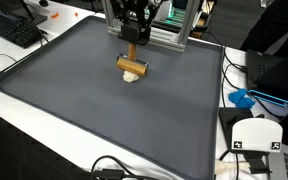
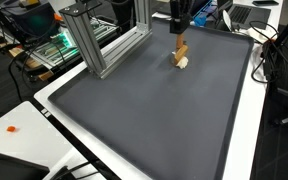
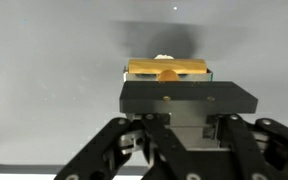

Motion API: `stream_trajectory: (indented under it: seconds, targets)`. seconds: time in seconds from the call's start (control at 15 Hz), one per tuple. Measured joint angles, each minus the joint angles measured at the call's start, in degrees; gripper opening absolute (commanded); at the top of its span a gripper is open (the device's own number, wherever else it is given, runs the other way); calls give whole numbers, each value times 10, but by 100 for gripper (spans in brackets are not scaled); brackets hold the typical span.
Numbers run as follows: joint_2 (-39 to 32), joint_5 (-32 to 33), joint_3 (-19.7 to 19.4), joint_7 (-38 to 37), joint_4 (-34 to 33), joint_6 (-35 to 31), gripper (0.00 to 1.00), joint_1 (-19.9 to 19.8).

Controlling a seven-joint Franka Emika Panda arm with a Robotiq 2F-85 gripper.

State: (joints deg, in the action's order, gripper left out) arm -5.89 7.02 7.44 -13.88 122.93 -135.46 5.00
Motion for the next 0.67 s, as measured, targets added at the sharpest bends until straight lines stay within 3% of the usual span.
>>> stream_trajectory:
  seconds: [0.33, 0.67]
  targets:
    - [-7, -2, 0, 4, 1, 12, 22, 1]
    - [-8, -2, 0, 4, 1, -36, 22, 2]
